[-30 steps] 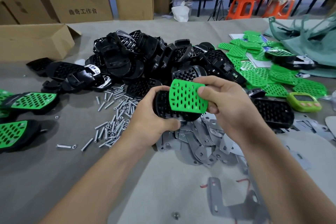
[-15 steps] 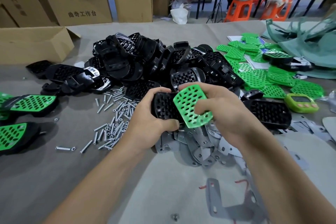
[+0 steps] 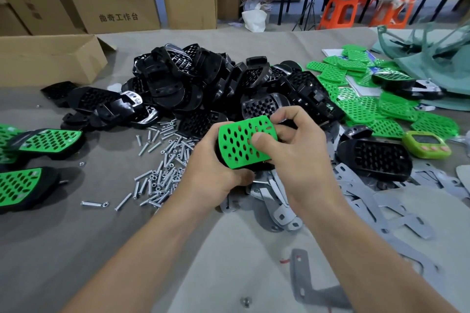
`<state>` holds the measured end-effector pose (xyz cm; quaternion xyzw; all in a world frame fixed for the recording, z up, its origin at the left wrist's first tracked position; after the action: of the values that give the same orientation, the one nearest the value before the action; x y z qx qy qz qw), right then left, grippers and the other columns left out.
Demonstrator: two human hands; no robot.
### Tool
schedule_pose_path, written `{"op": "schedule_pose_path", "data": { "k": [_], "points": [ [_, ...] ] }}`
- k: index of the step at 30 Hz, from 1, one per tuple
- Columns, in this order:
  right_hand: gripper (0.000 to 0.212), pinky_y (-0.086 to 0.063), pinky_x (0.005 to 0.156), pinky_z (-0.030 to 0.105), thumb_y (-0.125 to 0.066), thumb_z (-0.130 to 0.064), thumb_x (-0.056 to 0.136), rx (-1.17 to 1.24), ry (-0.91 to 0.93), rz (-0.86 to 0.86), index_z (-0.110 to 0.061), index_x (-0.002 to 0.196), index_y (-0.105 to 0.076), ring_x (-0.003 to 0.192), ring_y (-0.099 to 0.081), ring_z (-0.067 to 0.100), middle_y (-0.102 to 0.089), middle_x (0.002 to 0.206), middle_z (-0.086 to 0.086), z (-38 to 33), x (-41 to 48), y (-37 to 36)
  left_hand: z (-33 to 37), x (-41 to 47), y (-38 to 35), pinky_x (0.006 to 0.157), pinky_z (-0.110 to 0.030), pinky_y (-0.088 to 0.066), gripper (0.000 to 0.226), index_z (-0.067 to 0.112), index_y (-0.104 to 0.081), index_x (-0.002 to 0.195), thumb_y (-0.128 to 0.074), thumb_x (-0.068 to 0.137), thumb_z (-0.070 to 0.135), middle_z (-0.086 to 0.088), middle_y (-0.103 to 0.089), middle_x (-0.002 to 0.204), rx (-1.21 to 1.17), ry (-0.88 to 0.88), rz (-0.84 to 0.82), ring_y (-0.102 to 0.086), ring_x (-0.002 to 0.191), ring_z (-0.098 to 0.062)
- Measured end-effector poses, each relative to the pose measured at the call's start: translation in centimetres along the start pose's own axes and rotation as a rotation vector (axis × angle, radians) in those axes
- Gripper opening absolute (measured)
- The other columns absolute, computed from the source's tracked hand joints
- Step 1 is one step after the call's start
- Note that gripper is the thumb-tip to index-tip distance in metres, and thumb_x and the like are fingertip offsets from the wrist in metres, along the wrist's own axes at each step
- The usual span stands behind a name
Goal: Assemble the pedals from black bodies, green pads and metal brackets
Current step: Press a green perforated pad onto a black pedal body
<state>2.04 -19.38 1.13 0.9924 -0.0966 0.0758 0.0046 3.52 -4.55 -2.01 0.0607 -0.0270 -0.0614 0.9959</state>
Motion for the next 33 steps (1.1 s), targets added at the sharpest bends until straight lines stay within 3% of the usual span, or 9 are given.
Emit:
{"op": "schedule_pose_path", "data": {
  "k": [4, 10, 14, 18, 22, 26, 29, 31, 33],
  "points": [
    [0.035, -0.047, 0.048, 0.03, -0.078, -0.023, 0.083, -0.457, 0.127, 0.066, -0.035, 0.091, -0.045, 0.05, -0.057, 0.007, -0.068, 0.066, -0.01, 0.4, 0.0, 0.2, 0.3, -0.2, 0.1, 0.064, -0.058, -0.061, 0.077, 0.04, -0.064, 0.11, -0.083, 0.054, -0.009, -0.006, -0.07, 0.101, -0.002, -0.007, 0.007, -0.072, 0.088, -0.035],
    [0.034, -0.046, 0.045, 0.031, -0.081, -0.024, 0.08, -0.52, 0.099, 0.022, -0.03, 0.087, -0.048, 0.045, -0.042, 0.013, -0.056, 0.058, 0.009, 0.4, 0.9, 0.8, 0.1, -0.1, 0.2, 0.067, -0.052, -0.059, 0.074, 0.036, -0.068, 0.111, -0.066, 0.05, -0.007, -0.021, -0.068, 0.103, -0.141, 0.02, -0.048, -0.067, 0.079, -0.025],
    [0.035, -0.041, 0.042, 0.025, -0.083, -0.037, 0.076, -0.589, 0.073, 0.007, -0.03, 0.082, -0.049, 0.041, -0.042, 0.007, -0.054, 0.047, -0.005, 0.4, 1.0, 1.3, -0.3, 0.3, 0.4, 0.08, -0.046, -0.061, 0.056, 0.029, -0.074, 0.108, -0.067, 0.062, -0.001, -0.011, -0.072, 0.104, -0.303, 0.074, -0.059, -0.07, 0.093, -0.028],
    [0.033, -0.039, 0.044, 0.026, -0.082, -0.051, 0.069, -0.719, 0.083, 0.044, -0.036, 0.081, -0.055, 0.042, -0.049, 0.005, -0.056, 0.05, -0.019, 0.2, 0.8, 1.5, -0.2, 0.1, 0.3, 0.083, -0.047, -0.062, 0.045, 0.029, -0.076, 0.103, -0.069, 0.068, 0.001, -0.009, -0.074, 0.103, -0.283, 0.063, -0.035, -0.073, 0.094, -0.028],
    [0.038, -0.034, 0.046, 0.025, -0.084, -0.052, 0.065, -0.744, 0.124, 0.051, -0.036, 0.084, -0.054, 0.047, -0.05, 0.005, -0.057, 0.053, -0.014, 0.2, 0.8, 1.8, 0.2, -0.2, 0.2, 0.086, -0.051, -0.062, 0.049, 0.021, -0.074, 0.105, -0.064, 0.079, -0.018, -0.016, -0.073, 0.104, -0.297, 0.037, -0.022, -0.069, 0.096, -0.031],
    [0.051, -0.041, 0.061, 0.018, -0.086, -0.05, 0.066, -0.654, 0.114, 0.026, -0.045, 0.109, -0.059, 0.072, -0.055, -0.001, -0.061, 0.083, -0.018, 0.2, 1.2, 2.5, 0.4, -0.3, 0.0, 0.08, -0.05, -0.063, 0.055, 0.021, -0.074, 0.104, -0.06, 0.081, -0.027, -0.016, -0.071, 0.103, -0.3, 0.007, 0.036, -0.068, 0.097, -0.03],
    [0.03, -0.059, 0.079, 0.037, -0.079, -0.043, 0.076, -0.377, 0.001, -0.143, -0.038, 0.104, -0.069, 0.091, -0.068, 0.007, -0.072, 0.095, -0.012, 0.6, 1.4, 2.1, 0.6, -0.4, 0.3, 0.072, -0.038, -0.061, 0.058, 0.026, -0.078, 0.098, -0.06, 0.08, -0.026, -0.006, -0.073, 0.095, -0.402, 0.018, 0.015, -0.072, 0.091, -0.024],
    [0.02, -0.057, 0.084, 0.058, -0.071, -0.038, 0.082, -0.23, -0.062, -0.242, -0.027, 0.098, -0.073, 0.094, -0.07, 0.029, -0.074, 0.094, 0.006, 0.8, 1.3, 1.7, 0.5, -0.5, 0.5, 0.075, -0.037, -0.061, 0.057, 0.027, -0.078, 0.098, -0.061, 0.08, -0.024, -0.005, -0.074, 0.097, -0.439, 0.03, -0.008, -0.073, 0.092, -0.024],
    [0.019, -0.054, 0.083, 0.065, -0.07, -0.033, 0.083, -0.164, -0.076, -0.256, -0.019, 0.095, -0.074, 0.098, -0.067, 0.043, -0.072, 0.096, 0.019, 0.9, 1.3, 1.5, 0.5, -0.6, 0.4, 0.081, -0.041, -0.062, 0.053, 0.029, -0.077, 0.1, -0.065, 0.075, -0.016, -0.003, -0.074, 0.098, -0.41, 0.024, -0.008, -0.072, 0.097, -0.024]
  ]
}}
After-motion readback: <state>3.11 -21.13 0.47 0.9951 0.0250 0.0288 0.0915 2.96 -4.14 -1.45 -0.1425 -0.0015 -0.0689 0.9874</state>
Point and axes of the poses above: each hand's wrist, its own x-axis towards the middle knuckle, its own y-axis out of the back of the hand, z = x × y, the point moved 2 cm from there along x, towards the middle knuckle
